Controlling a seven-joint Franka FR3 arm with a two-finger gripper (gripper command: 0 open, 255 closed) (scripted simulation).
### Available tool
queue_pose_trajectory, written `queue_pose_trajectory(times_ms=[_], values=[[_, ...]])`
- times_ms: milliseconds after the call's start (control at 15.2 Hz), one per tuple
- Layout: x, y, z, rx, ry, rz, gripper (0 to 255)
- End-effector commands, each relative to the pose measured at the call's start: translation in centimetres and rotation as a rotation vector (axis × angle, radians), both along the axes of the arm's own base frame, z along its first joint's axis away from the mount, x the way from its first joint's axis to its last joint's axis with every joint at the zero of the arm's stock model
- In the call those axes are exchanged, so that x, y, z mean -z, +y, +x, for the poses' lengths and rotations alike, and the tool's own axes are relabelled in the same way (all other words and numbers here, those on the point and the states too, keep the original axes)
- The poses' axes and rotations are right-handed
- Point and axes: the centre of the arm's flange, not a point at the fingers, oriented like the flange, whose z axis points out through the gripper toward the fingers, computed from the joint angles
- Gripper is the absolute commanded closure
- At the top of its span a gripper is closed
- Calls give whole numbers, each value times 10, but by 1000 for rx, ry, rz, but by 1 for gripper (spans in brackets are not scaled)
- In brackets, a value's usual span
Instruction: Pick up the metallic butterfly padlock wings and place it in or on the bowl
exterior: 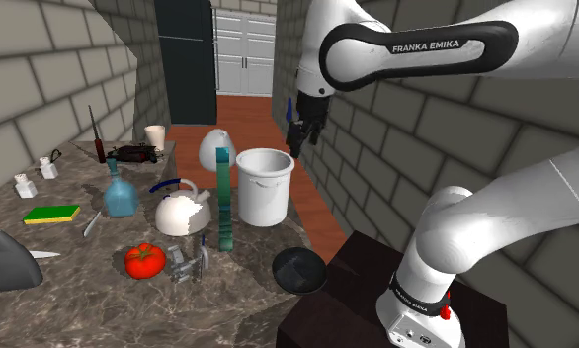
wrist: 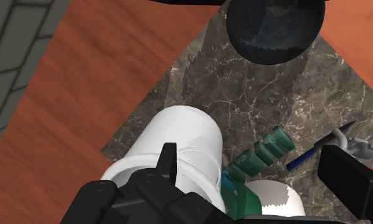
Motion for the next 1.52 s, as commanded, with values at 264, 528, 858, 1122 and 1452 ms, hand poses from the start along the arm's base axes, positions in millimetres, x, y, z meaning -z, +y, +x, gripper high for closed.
queue_pose_trajectory(times_ms=[264,528,858,1122,1452], values=[[51,50,33,9,-6,9,0],[85,82,56,14,-9,14,0],[128,122,84,21,-12,21,0],[162,155,107,26,-15,27,0],[204,195,136,33,-18,34,0]])
